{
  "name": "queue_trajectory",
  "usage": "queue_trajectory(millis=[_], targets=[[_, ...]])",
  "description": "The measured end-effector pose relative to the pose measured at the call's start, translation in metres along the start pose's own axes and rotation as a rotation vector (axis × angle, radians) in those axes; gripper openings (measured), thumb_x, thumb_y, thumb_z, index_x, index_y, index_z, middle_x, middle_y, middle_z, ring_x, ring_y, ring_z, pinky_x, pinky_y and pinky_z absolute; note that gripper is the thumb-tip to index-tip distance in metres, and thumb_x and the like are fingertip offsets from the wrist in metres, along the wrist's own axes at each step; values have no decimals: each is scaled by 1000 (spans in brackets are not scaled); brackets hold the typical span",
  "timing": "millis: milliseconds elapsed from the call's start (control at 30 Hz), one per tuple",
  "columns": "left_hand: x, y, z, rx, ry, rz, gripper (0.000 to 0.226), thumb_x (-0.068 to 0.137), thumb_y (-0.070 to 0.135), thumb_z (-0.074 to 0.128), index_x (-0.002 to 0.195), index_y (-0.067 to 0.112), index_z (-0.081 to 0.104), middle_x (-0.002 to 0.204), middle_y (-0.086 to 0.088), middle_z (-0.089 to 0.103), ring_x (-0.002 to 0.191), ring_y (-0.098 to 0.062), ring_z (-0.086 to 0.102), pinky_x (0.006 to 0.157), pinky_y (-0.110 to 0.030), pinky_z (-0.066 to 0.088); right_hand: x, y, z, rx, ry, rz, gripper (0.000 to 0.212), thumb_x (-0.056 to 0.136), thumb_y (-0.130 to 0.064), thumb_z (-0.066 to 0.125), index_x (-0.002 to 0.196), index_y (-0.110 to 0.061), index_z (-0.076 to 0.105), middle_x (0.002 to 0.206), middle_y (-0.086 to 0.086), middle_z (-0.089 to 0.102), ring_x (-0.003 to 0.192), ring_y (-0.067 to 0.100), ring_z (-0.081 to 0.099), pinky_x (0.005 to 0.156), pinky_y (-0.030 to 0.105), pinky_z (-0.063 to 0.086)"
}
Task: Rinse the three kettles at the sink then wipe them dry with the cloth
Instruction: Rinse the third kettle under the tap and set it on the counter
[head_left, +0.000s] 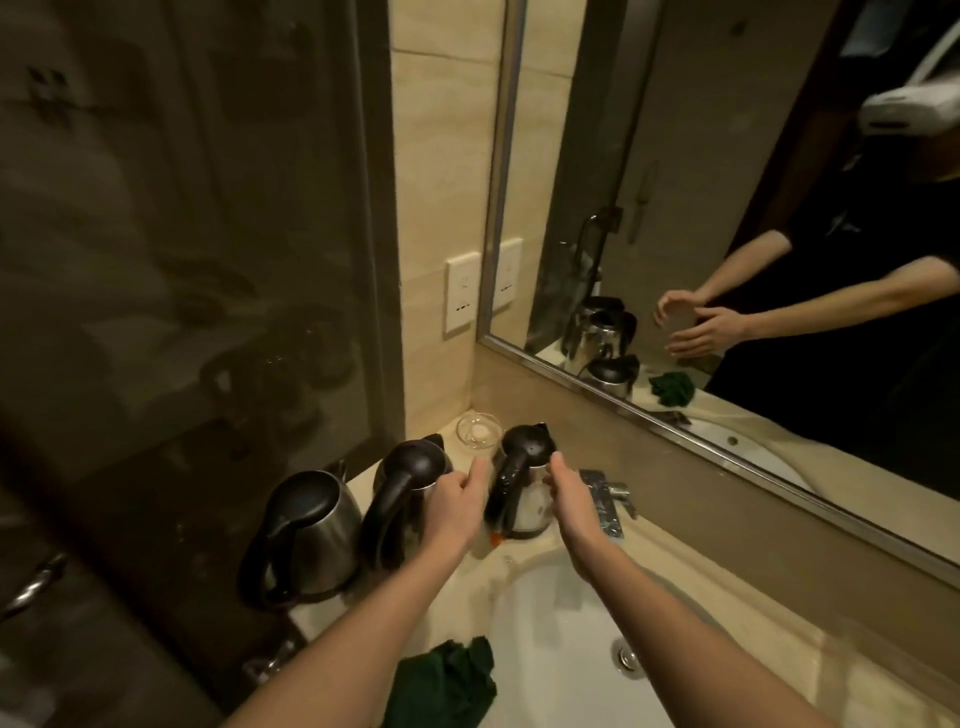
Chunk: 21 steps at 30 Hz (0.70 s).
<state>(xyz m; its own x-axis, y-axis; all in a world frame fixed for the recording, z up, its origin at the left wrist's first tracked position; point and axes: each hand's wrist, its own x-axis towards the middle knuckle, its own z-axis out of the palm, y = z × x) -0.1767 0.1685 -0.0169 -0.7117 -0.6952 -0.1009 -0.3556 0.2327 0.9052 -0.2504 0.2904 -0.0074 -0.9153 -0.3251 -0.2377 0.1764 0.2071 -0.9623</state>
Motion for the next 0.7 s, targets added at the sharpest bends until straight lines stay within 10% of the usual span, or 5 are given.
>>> queue_trajectory(millis=[300,700], targets=[[22,-2,44,56,-50,-119,53,102,56,33,108,11,62,109,-9,63,109,-30,57,94,-39,43,10,7,-43,-10,48,52,57,98,-53,30,137,-15,48,136,2,52,124,20,47,104,37,34],[67,-29,78,188,-24,-207,60,104,54,26,114,7,61,108,-9,58,103,-24,49,94,-38,39,62,30,-50,-38,18,144,60,97,-57,29,142,-20,43,144,0,46,132,21,41,109,40,29]])
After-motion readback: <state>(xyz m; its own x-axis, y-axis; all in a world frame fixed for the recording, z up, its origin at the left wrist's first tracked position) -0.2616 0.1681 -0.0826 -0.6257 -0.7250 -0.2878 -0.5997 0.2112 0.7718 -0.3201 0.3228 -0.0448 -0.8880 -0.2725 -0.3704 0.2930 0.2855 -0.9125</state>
